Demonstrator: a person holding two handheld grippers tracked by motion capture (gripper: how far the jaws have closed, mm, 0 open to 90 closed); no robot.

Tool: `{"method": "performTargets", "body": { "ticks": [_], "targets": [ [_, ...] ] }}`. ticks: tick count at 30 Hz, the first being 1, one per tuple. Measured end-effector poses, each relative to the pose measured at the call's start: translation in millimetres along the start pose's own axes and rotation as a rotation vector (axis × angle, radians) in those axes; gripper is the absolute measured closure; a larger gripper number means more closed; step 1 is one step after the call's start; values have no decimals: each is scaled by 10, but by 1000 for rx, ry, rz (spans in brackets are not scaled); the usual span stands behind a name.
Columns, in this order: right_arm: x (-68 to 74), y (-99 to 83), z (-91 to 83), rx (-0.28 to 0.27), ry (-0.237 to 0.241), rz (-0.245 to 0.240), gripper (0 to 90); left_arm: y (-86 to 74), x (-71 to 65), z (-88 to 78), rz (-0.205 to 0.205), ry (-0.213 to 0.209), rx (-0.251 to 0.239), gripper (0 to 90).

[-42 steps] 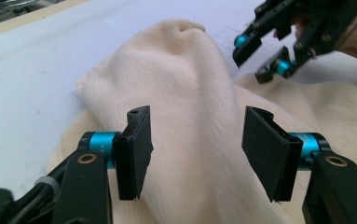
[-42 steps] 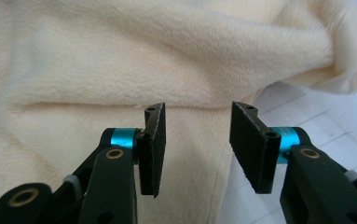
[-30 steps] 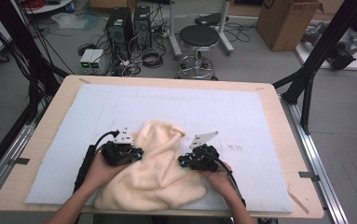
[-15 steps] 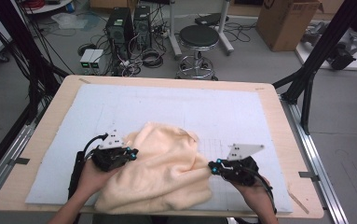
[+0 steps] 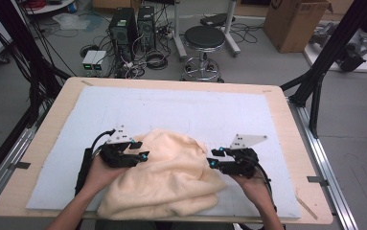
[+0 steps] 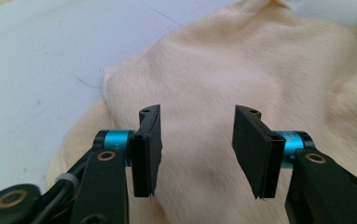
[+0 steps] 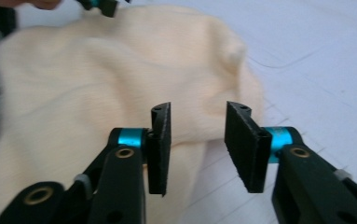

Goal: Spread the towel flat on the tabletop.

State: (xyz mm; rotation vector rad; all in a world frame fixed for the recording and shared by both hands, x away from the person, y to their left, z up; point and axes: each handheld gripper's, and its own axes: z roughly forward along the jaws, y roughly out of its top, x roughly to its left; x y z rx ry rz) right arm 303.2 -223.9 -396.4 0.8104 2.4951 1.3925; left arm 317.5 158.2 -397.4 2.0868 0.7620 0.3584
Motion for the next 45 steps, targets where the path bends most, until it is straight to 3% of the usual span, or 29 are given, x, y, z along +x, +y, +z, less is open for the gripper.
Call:
{"method": "performTargets", "body": {
  "ticks": [4, 6, 8, 10, 11, 13, 14, 19, 22, 25, 28, 30, 32, 35, 36, 39, 41, 43, 45],
  "targets": [
    [-178, -12, 253, -8, 23, 56, 521, -24, 82, 184, -13, 2, 69, 529],
    [-223, -31, 369, 19, 21, 51, 518, -45, 110, 229, -6, 4, 97, 669],
    [-276, -52, 458, 31, 26, 64, 532, -46, 100, 221, 12, 20, 84, 793],
    [-305, -66, 514, 47, 24, 72, 612, -39, 96, 192, 17, 22, 69, 885],
    [-316, -67, 529, 50, 26, 66, 710, -38, 96, 181, 8, 21, 73, 895],
    [-330, -65, 529, 52, 22, 49, 843, -44, 105, 161, 8, 19, 78, 897],
    [-336, -57, 511, 46, 24, 49, 866, -48, 101, 148, -1, 20, 72, 897],
    [-248, 65, 202, 2, -23, 23, 881, -37, 86, 97, 10, 18, 57, 897],
    [-171, 198, -22, -16, -43, 1, 882, -39, 92, 102, -4, 9, 52, 897],
    [-94, 389, -162, -21, -70, -51, 882, -26, 98, 101, -28, -2, 16, 895],
    [-63, 573, -166, -32, -86, -90, 882, 10, 130, 99, -68, -19, -36, 740],
    [-87, 621, -73, -11, -93, -98, 882, 39, 153, 119, -68, -8, -46, 616],
    [-158, 585, 82, 45, -111, -67, 837, 84, 184, 160, -76, -18, -39, 568],
    [-248, 504, 233, 110, -119, -23, 678, 137, 206, 235, -84, -31, -31, 514],
    [-264, 478, 247, 113, -134, -16, 660, 144, 209, 272, -87, -29, -34, 511],
    [-280, 358, 179, 46, -144, -9, 627, 142, 232, 379, -89, -30, -9, 503],
    [-315, 274, 141, 46, -129, 25, 588, 111, 253, 450, -84, -35, 41, 511],
    [-355, 132, 108, 53, -117, 57, 585, 87, 247, 479, -52, -50, 84, 665],
    [-374, -2, 113, 92, -119, 73, 575, 96, 216, 463, -33, -30, 90, 756]
  ]
}}
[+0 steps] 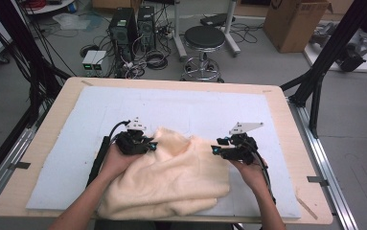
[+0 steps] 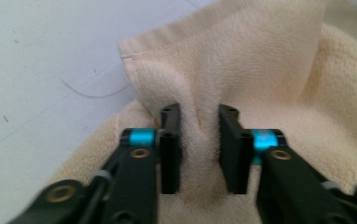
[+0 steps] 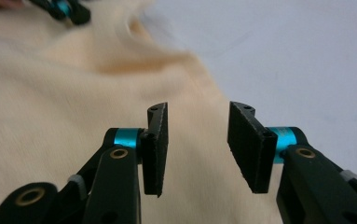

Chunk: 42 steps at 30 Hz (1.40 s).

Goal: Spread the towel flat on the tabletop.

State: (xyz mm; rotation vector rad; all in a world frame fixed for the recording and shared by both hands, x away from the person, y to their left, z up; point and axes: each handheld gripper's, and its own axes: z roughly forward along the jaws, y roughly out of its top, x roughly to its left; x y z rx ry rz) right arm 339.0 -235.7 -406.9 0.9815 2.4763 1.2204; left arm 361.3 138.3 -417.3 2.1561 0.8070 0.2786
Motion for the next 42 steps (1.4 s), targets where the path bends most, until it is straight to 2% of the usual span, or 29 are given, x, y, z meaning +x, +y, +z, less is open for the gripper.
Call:
{"method": "performTargets", "body": {
  "ticks": [5, 8, 9, 11, 13, 15, 18, 20, 22, 25, 27, 30, 33, 35, 37, 39, 42],
  "targets": [
    [-32, -269, 61, 79, -18, 5, 566, -23, -101, -149, 44, 89, -1, 793],
    [-17, -345, 69, 79, -20, -4, 563, -116, -133, -294, 39, 124, -13, 799],
    [-5, -345, 68, 82, -13, -7, 563, -150, -147, -352, 41, 124, -9, 799],
    [29, -335, 71, 79, -11, -27, 565, -233, -189, -464, 33, 116, -38, 800],
    [49, -329, 84, 84, -7, -40, 566, -284, -225, -536, 25, 83, -58, 795],
    [40, -324, 97, 80, -17, -47, 568, -280, -225, -570, 20, 61, -70, 748],
    [-20, -303, 66, 62, -28, -30, 567, -221, -151, -583, -10, 55, -108, 614],
    [-64, -292, 19, 42, -44, -11, 562, -162, -74, -562, -38, 57, -122, 604],
    [-122, -291, -18, 23, -55, 15, 553, -93, 8, -522, -48, 70, -126, 599],
    [-187, -304, -14, 7, -55, 40, 534, -1, 125, -418, -87, 58, -148, 600],
    [-206, -308, 24, 15, -55, 46, 523, 49, 194, -311, -100, 67, -103, 595],
    [-205, -308, 93, 39, -65, 39, 510, 58, 263, -176, -111, 79, -61, 585],
    [-206, -321, 130, 57, -68, 38, 516, 13, 319, -29, -132, 70, 36, 516],
    [-197, -320, 130, 61, -82, 39, 542, -16, 337, 21, -129, 60, 73, 532],
    [-182, -318, 140, 63, -102, 19, 579, -21, 324, 52, -117, 71, 90, 581],
    [-189, -318, 138, 64, -104, 28, 632, -18, 305, 67, -101, 81, 89, 673],
    [-231, -330, 129, 51, -94, 46, 764, -4, 271, 36, -75, 112, 80, 742]
  ]
}}
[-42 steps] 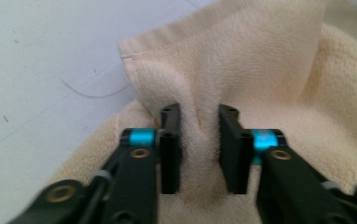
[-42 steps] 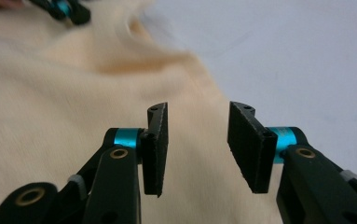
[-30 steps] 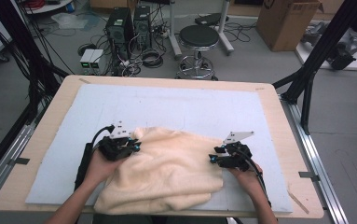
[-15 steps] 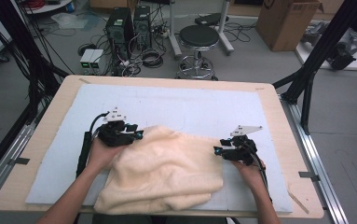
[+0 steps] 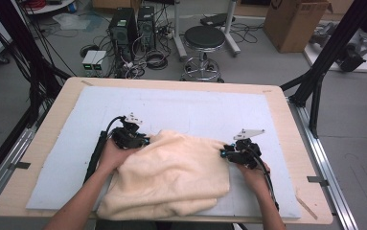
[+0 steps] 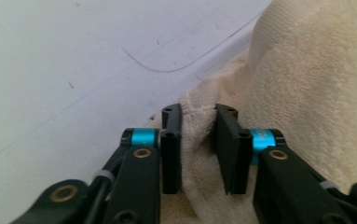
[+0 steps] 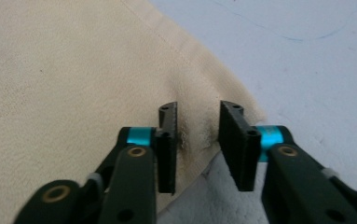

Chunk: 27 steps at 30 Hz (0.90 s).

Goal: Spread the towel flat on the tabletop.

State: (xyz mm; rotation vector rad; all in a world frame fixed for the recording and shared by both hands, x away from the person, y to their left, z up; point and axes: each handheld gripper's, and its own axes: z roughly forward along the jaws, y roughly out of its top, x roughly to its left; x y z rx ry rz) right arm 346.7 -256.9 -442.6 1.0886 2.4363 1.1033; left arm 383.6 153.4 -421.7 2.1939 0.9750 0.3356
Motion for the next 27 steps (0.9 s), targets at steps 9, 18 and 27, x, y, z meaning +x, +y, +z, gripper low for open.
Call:
{"method": "performTargets", "body": {
  "ticks": [9, 18, 27],
  "targets": [
    [44, 56, -41, -8, 5, -38, 855, -21, 88, -297, -17, 123, -129, 834],
    [79, 277, -186, -83, 3, -66, 856, -84, 164, -520, -30, 128, -195, 843],
    [127, 452, -235, -132, 28, -83, 857, -145, 252, -656, -44, 143, -227, 844]
  ]
}}
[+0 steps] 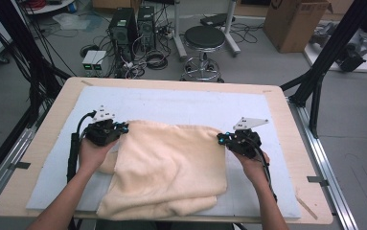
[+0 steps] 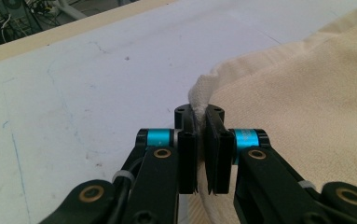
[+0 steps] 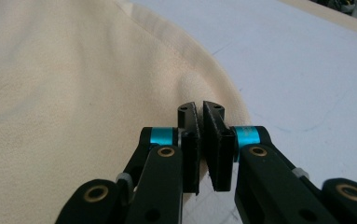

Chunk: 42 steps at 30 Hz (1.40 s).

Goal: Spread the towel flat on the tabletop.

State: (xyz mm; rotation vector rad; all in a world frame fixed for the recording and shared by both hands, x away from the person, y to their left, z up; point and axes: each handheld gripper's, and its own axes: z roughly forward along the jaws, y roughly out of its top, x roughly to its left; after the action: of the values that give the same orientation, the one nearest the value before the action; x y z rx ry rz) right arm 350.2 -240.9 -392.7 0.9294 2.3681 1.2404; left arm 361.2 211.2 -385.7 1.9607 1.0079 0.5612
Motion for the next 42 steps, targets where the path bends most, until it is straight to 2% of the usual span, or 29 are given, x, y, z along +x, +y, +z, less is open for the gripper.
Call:
{"method": "performTargets", "body": {
  "ticks": [4, 8, 10, 13, 16, 17, 18, 19, 20, 22, 24, 26, 28, 32, 33, 35, 37, 39, 42],
  "targets": [
    [-83, 92, 61, -6, -3, -3, 860, 16, 119, 158, -65, 24, -14, 845],
    [-274, 315, 159, 9, -22, 5, 862, 165, 265, 414, -99, 54, -3, 846],
    [-385, 442, 212, 4, -44, 10, 863, 277, 329, 523, -107, 81, -1, 846],
    [-546, 619, 311, 24, -69, 24, 862, 462, 414, 666, -104, 115, -1, 846],
    [-712, 733, 458, 40, -99, 38, 851, 607, 508, 799, -111, 133, 14, 840],
    [-768, 754, 517, 51, -103, 58, 778, 625, 540, 826, -118, 137, 15, 805],
    [-819, 760, 569, 54, -107, 81, 713, 621, 569, 829, -138, 138, 9, 729],
    [-850, 753, 604, 54, -96, 97, 706, 605, 598, 816, -164, 124, 4, 680],
    [-852, 745, 618, 56, -102, 95, 684, 583, 627, 796, -170, 106, 13, 672],
    [-829, 725, 629, 68, -82, 101, 653, 528, 643, 741, -152, 91, 25, 642],
    [-762, 702, 611, 81, -71, 79, 641, 457, 653, 656, -159, 68, 3, 629],
    [-684, 663, 561, 61, -60, 67, 631, 390, 641, 566, -174, 34, -18, 603],
    [-612, 612, 499, 31, -35, 67, 624, 325, 597, 479, -154, 19, -33, 601],
    [-450, 503, 386, 24, -4, 59, 614, 206, 493, 341, -124, -33, -37, 592],
    [-419, 474, 371, 23, -5, 41, 611, 188, 464, 336, -114, -47, -10, 587],
    [-370, 415, 368, 43, -8, 27, 608, 135, 392, 349, -74, -44, 3, 575],
    [-385, 375, 417, 80, -18, 40, 588, 98, 370, 426, -73, -44, 28, 575],
    [-423, 351, 491, 87, -14, 62, 582, 66, 360, 528, -75, -38, 55, 574],
    [-474, 306, 648, 108, -38, 46, 557, 1, 369, 691, -84, -19, 96, 575]
  ]
}}
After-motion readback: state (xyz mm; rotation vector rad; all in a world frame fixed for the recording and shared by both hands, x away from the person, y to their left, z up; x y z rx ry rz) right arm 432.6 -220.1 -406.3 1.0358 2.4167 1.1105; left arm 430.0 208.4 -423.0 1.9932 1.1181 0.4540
